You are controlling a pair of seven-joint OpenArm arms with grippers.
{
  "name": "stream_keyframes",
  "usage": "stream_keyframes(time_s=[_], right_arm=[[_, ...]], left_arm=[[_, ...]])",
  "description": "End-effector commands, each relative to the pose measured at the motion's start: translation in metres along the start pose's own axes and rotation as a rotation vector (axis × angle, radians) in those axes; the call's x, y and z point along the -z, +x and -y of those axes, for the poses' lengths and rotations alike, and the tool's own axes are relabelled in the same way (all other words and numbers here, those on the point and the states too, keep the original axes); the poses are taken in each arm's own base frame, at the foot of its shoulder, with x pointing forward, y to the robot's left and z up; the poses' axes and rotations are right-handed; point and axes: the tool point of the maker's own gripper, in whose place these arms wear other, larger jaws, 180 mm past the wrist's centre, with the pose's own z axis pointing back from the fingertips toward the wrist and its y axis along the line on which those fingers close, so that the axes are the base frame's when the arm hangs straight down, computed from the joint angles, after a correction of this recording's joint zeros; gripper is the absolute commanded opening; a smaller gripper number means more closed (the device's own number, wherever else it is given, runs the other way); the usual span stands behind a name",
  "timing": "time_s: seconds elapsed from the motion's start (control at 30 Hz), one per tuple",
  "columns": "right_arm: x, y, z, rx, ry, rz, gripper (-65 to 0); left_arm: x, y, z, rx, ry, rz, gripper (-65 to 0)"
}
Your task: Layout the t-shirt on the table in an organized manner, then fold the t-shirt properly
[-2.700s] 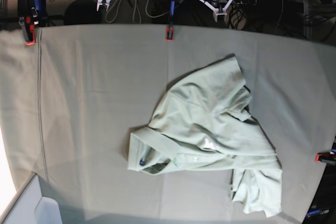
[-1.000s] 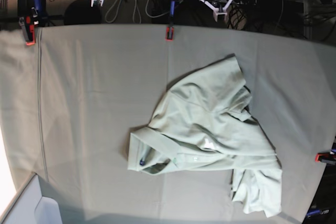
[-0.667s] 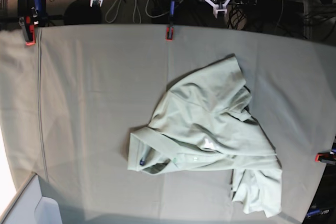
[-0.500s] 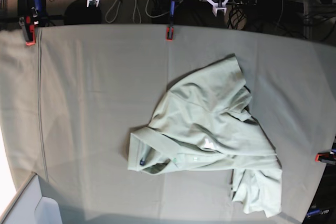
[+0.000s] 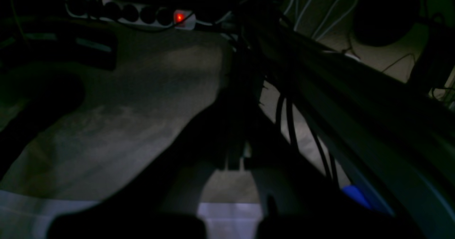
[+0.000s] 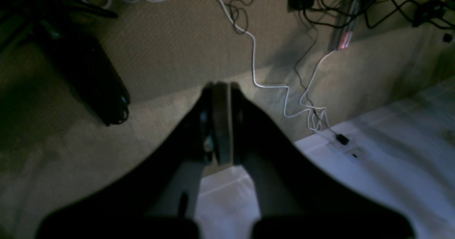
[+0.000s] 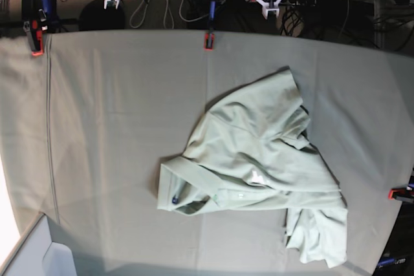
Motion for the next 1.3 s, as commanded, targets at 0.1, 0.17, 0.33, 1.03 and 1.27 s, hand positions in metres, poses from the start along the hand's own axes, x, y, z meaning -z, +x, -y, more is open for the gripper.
stream_keyframes(time_s=[0.1, 0.17, 0.33, 1.03, 1.27], right_arm=[[0.001, -0.002, 0.011, 0.003, -0.044, -0.001, -65.0], [0.003, -0.003, 0.018, 0.008, -0.056, -0.003, -65.0], [0.003, -0.003, 0.025, 0.019, -0.064, 0.02, -65.0], [-0.002, 0.002, 0.001, 0.03, 0.069, 0.084, -65.0], [-0.005, -0.003, -0.025, 0.042, 0.217, 0.048, -65.0]], left_arm=[[-0.002, -0.01, -0.001, 0.002, -0.002, -0.01, -64.9], [-0.002, -0.013, -0.002, 0.002, 0.0, -0.015, -64.9], [-0.003, -0.018, -0.002, 0.001, 0.001, -0.019, -64.9], [-0.003, -0.017, -0.003, 0.001, 0.002, -0.016, -64.9], [-0.003, -0.016, -0.003, 0.001, 0.002, -0.015, -64.9]])
